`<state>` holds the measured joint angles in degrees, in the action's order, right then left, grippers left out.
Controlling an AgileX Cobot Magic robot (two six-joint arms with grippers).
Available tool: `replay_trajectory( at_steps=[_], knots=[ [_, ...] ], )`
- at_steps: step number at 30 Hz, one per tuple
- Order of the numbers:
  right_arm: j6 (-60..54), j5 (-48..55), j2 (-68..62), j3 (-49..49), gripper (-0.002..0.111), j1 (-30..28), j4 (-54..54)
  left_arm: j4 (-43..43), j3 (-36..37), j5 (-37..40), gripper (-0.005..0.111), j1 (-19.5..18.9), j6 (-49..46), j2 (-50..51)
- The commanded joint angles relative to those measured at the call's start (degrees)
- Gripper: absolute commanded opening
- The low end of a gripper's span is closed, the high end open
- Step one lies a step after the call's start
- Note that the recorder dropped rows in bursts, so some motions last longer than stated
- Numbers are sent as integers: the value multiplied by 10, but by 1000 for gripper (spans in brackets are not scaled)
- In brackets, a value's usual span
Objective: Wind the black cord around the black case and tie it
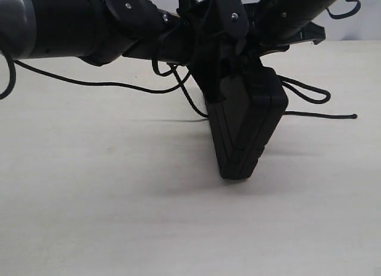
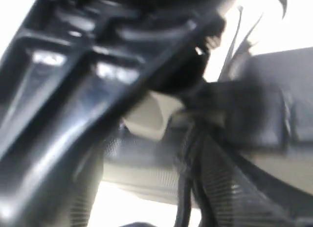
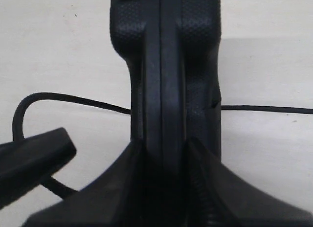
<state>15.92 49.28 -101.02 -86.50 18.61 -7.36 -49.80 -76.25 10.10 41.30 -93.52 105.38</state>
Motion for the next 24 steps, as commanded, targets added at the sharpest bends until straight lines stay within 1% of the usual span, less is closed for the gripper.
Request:
replay_trajectory(
  at_steps=[1,2,3,4,5,7,8,10,11,14,15,18,21,24],
  knots=[
    [-4,-12,-2,1,4,2,7,166,-4,84,58,12,102,-12],
    [-4,-12,-2,1,4,2,7,209,-4,87,58,12,148,-12],
    [-4,-12,-2,1,4,2,7,313,-4,104,58,12,229,-12],
    [-4,-12,-2,1,4,2,7,357,-4,112,58,12,256,-12],
    [-4,-12,-2,1,4,2,7,424,-4,128,58,12,314,-12],
    [-4,-12,-2,1,4,2,7,463,-4,134,58,12,345,-12],
    [-4,-12,-2,1,4,2,7,468,-5,131,58,12,351,-12],
    [-4,-12,-2,1,4,2,7,477,-5,104,58,9,395,-12],
    [-4,-12,-2,1,4,2,7,477,-5,104,58,5,397,-12],
    [-4,-12,-2,1,4,2,7,474,-5,124,58,-28,401,-12],
    [-4,-12,-2,1,4,2,7,468,-5,124,56,-36,411,-12],
    [-4,-12,-2,1,4,2,7,458,-5,123,42,-48,431,-12],
    [-4,-12,-2,1,4,2,7,454,-5,127,26,-46,431,-11],
    [-4,-12,-2,1,4,2,7,433,-5,122,12,-43,428,-8]
  ],
)
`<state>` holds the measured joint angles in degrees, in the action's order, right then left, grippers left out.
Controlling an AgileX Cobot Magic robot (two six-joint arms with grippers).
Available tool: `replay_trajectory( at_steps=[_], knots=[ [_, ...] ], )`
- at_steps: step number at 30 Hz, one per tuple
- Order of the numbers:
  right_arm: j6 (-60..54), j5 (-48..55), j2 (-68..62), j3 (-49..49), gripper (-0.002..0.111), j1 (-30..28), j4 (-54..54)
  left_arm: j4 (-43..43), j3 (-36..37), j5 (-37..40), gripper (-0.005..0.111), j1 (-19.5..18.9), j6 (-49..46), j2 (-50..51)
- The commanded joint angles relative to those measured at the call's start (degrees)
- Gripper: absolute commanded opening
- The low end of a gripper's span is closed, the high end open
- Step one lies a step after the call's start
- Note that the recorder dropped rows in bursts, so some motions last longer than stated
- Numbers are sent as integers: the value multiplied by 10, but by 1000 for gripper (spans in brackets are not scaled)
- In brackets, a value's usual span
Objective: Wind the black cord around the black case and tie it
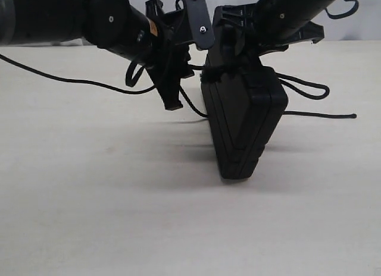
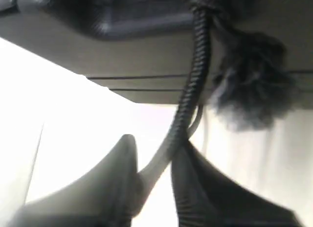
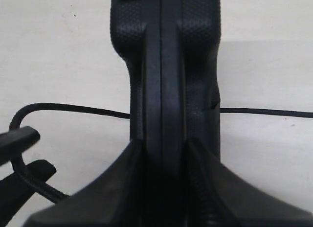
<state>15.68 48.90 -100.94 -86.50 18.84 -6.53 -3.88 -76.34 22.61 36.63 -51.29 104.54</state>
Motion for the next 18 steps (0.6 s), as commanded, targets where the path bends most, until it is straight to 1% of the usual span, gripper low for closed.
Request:
replay_trajectory(
  at_steps=[1,3,4,7,11,15,18],
  knots=[
    [-2,-8,-3,1,4,0,-1,-29,-4,-6,9,4,6,2],
    [-2,-8,-3,1,4,0,-1,-45,-4,-12,1,4,6,5],
    [-2,-8,-3,1,4,0,-1,-51,-4,-15,0,4,6,6],
    [-2,-8,-3,1,4,0,-1,-77,-4,-31,0,10,3,7],
    [-2,-9,-3,1,4,0,-2,-77,-4,-51,0,28,2,8],
    [-2,-9,-3,1,4,0,-2,-72,-4,-45,0,37,-20,14],
    [-2,-9,-3,1,4,0,-2,-72,-4,-37,0,37,-29,20]
  ],
)
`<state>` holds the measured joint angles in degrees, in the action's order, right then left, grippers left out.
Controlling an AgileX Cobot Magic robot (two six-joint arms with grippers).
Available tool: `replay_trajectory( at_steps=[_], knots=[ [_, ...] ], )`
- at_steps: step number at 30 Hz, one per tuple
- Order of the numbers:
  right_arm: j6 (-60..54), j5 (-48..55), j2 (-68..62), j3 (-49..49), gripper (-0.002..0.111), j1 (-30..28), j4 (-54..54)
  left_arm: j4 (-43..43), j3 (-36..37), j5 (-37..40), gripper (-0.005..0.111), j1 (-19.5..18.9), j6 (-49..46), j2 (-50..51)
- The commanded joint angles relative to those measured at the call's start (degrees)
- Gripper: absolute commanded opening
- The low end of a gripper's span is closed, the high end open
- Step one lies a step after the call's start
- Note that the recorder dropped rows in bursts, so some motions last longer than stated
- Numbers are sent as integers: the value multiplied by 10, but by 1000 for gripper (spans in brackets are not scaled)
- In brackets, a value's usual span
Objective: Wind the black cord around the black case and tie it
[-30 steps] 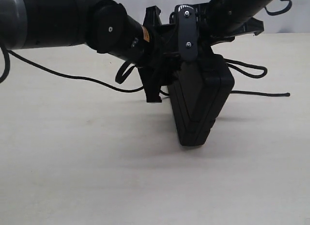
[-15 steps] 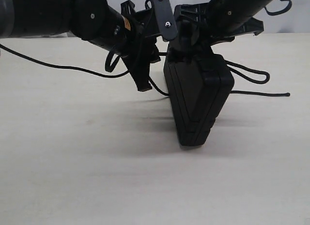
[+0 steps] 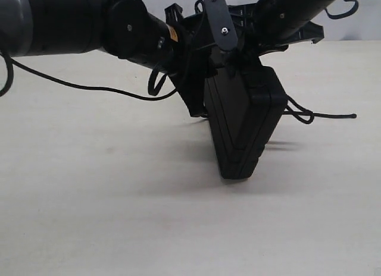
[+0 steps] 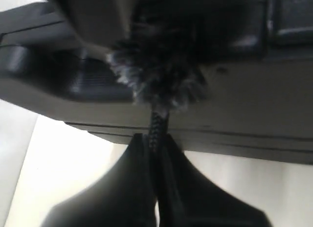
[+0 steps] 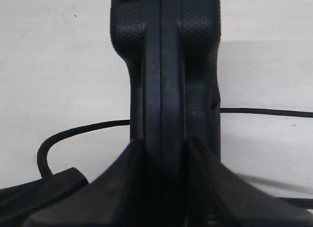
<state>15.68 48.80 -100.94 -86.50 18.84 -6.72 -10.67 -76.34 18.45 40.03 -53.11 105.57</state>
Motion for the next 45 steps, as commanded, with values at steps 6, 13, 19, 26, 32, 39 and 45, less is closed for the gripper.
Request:
replay_trajectory(
  at_steps=[6,13,19,26,32,39,45],
  knots=[
    [-2,-8,-3,1,4,0,0,-16,-4,-16,0,4,-11,11],
    [-2,-8,-3,1,4,0,0,-50,-4,-19,0,4,-11,11],
    [-2,-6,-3,1,4,0,0,-47,-4,6,49,2,-11,4],
    [-2,-5,-3,1,4,0,0,-20,-4,85,54,-47,-6,-36],
    [-9,-8,-3,1,4,-1,-5,-21,-4,141,54,-90,-6,-37],
    [-19,2,-3,1,4,-1,-5,-36,-4,143,54,-93,-5,-37],
    [-19,8,-3,1,4,0,-20,-183,-4,133,49,-93,-60,-37]
  ],
)
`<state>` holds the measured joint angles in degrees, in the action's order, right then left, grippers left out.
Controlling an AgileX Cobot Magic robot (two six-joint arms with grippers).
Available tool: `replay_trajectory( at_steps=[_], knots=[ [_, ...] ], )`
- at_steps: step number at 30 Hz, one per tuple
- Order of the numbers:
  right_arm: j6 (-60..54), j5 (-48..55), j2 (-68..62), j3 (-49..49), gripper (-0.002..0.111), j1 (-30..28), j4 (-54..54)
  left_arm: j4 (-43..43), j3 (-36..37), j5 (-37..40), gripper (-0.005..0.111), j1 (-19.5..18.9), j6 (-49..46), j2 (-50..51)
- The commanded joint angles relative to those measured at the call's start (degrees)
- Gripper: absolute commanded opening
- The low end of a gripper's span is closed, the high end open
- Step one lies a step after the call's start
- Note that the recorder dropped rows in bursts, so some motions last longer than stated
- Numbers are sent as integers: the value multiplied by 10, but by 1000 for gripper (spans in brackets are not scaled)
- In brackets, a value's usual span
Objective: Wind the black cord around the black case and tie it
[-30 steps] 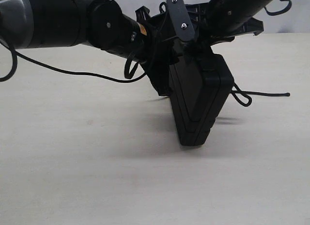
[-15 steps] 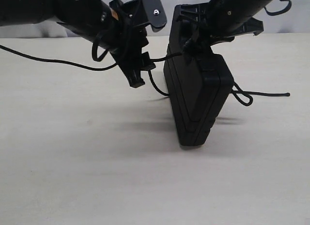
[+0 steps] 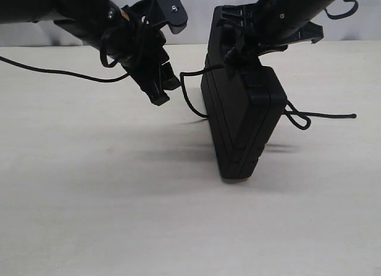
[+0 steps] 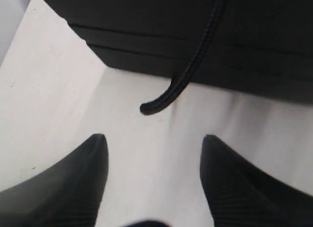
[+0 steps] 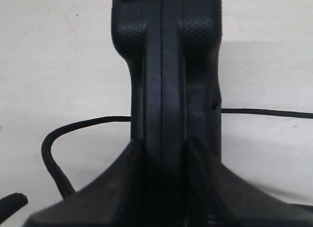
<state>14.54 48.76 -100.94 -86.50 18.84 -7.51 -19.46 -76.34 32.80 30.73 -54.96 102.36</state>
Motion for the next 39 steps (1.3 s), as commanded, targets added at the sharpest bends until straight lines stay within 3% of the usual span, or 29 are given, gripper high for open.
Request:
replay_trajectory(
  at_steps=[1,4,6,13,16,23,29,35,39],
  knots=[
    [-7,8,-3,1,4,0,-12,-132,-4,-8,43,0,-65,-5],
    [-7,8,-3,1,4,0,-11,-208,-4,-1,25,0,-132,1],
    [-7,8,-3,1,4,0,-11,-238,-4,0,21,0,-178,12],
    [-19,8,-3,1,4,0,-10,-248,-4,-3,35,0,-253,50],
    [-22,8,-3,1,4,0,-10,-249,-4,-12,34,0,-254,51],
    [-22,9,-3,1,4,0,-8,-321,-4,-15,1,0,-271,51],
    [-22,11,-3,1,4,0,-8,-422,-4,12,0,0,-353,51],
    [-22,12,-3,1,4,0,-8,-427,-4,16,0,1,-365,53],
    [-22,12,-3,1,4,0,-8,-426,-4,-24,0,27,-390,53]
  ],
)
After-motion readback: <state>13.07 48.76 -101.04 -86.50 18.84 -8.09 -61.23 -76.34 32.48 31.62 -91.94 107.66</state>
